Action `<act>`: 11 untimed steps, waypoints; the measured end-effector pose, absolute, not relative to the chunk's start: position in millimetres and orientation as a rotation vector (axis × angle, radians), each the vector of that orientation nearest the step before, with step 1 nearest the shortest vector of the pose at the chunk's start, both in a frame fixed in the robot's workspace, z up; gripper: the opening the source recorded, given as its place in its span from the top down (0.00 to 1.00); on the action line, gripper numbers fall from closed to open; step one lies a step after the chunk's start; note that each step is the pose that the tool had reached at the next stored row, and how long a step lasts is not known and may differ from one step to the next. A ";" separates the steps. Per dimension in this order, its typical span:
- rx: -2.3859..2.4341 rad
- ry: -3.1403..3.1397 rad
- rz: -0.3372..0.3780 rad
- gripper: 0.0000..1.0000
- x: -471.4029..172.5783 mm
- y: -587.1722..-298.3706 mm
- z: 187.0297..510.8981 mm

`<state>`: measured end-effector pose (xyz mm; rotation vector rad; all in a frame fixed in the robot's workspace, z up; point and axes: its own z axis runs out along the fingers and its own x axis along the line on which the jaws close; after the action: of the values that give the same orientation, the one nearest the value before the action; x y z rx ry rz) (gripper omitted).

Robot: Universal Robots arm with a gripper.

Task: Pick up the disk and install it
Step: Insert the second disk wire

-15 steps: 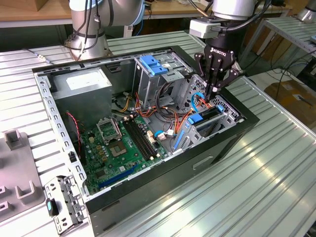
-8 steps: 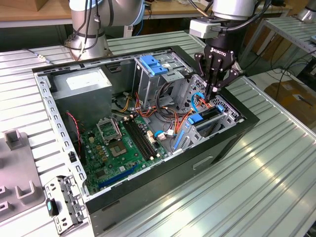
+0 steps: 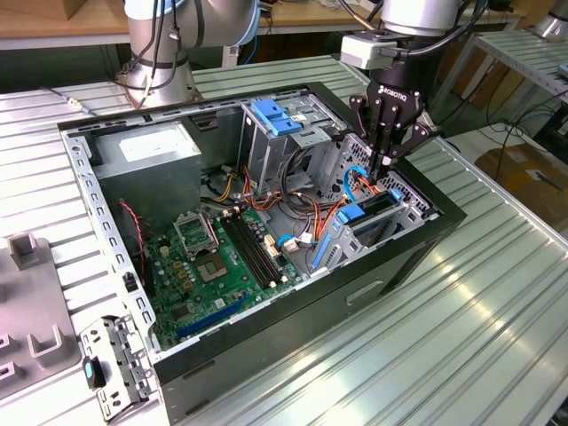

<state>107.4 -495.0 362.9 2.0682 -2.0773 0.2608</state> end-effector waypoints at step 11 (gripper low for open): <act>2.081 -2.086 0.269 0.84 106.5 -499.8 362.6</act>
<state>106.5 -499.8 362.6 2.0810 -2.0861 0.2692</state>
